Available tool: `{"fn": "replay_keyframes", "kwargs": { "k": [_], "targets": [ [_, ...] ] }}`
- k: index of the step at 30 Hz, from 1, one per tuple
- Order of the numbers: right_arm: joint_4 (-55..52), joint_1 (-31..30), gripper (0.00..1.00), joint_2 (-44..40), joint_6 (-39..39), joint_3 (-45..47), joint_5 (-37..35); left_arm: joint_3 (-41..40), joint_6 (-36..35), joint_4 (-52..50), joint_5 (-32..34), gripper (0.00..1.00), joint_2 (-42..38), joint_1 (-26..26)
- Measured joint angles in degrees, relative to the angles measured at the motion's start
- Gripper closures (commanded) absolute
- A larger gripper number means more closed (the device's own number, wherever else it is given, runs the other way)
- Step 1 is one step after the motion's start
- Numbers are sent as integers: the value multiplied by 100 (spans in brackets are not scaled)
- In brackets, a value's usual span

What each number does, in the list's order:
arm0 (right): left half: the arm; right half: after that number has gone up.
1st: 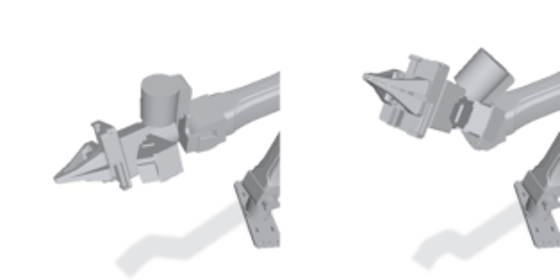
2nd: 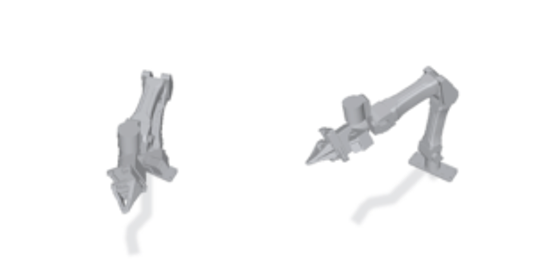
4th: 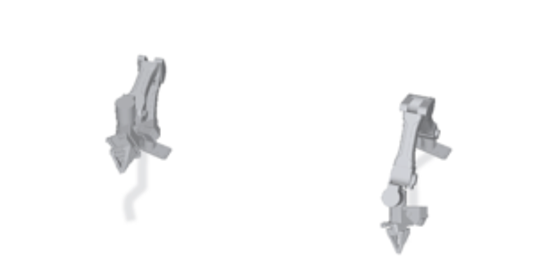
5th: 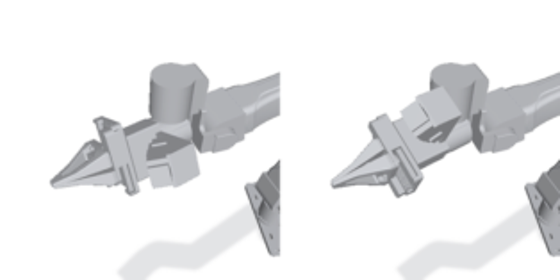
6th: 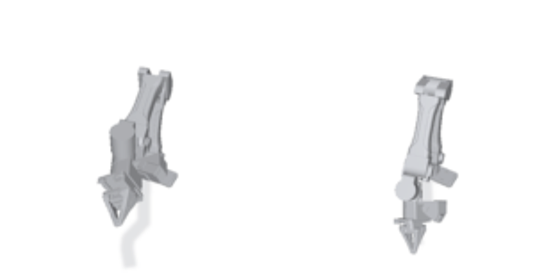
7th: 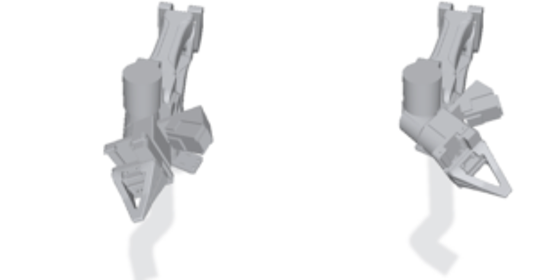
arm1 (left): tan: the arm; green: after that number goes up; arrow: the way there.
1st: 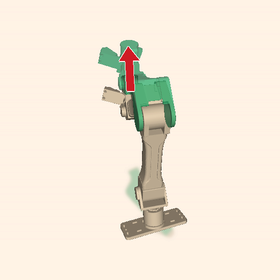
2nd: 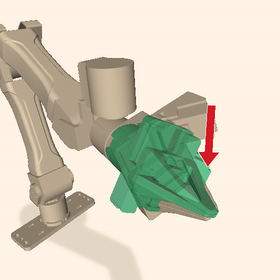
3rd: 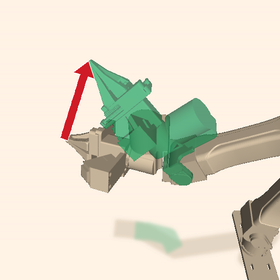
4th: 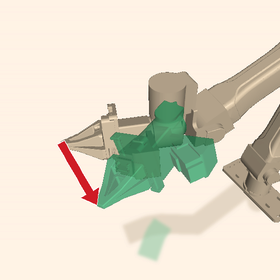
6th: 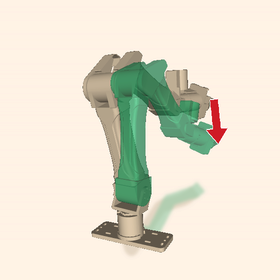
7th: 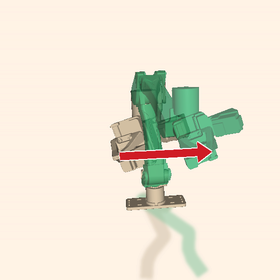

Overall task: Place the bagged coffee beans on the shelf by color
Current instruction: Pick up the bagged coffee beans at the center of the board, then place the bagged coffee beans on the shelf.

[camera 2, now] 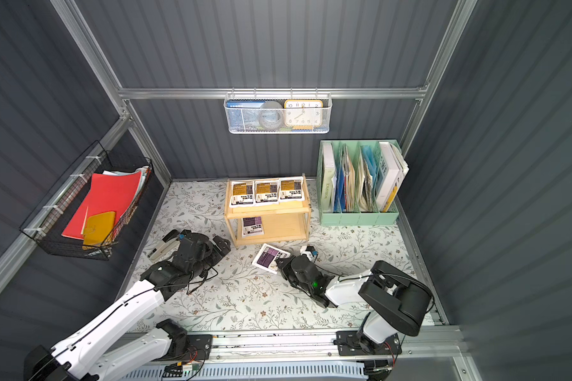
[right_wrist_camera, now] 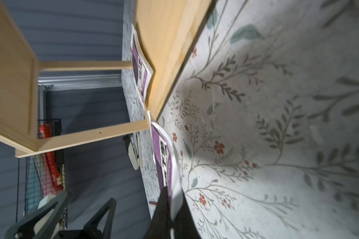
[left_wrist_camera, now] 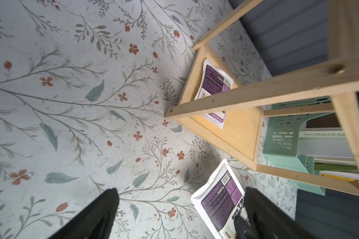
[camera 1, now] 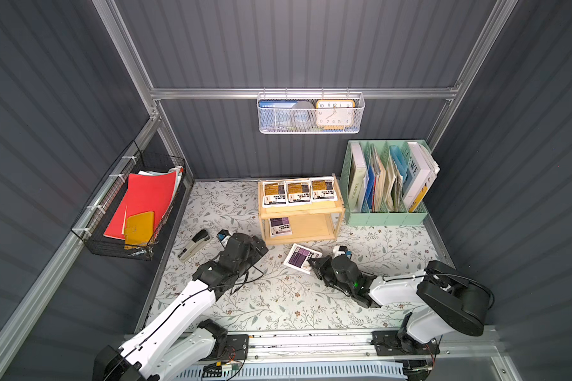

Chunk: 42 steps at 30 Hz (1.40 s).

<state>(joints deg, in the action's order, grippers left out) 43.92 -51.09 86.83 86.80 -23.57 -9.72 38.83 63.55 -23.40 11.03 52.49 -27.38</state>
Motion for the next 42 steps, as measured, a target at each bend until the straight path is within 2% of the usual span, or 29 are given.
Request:
{"fn": "replay_keyframes", "kwargs": {
  "k": [9,20,39,42],
  "targets": [
    [-105,0,100,74,299,-210,-1506,-378,79,979,-35,0,-197,0],
    [192,24,100,1425,813,-1110,-2920,-450,92,1451,-98,0,57,0],
    [-247,389,95,3034,1797,-3154,-3464,-625,181,1322,-229,0,-267,0],
    [-376,391,91,3180,1926,-3314,-3493,-625,184,1274,-229,0,-297,0]
  ]
}}
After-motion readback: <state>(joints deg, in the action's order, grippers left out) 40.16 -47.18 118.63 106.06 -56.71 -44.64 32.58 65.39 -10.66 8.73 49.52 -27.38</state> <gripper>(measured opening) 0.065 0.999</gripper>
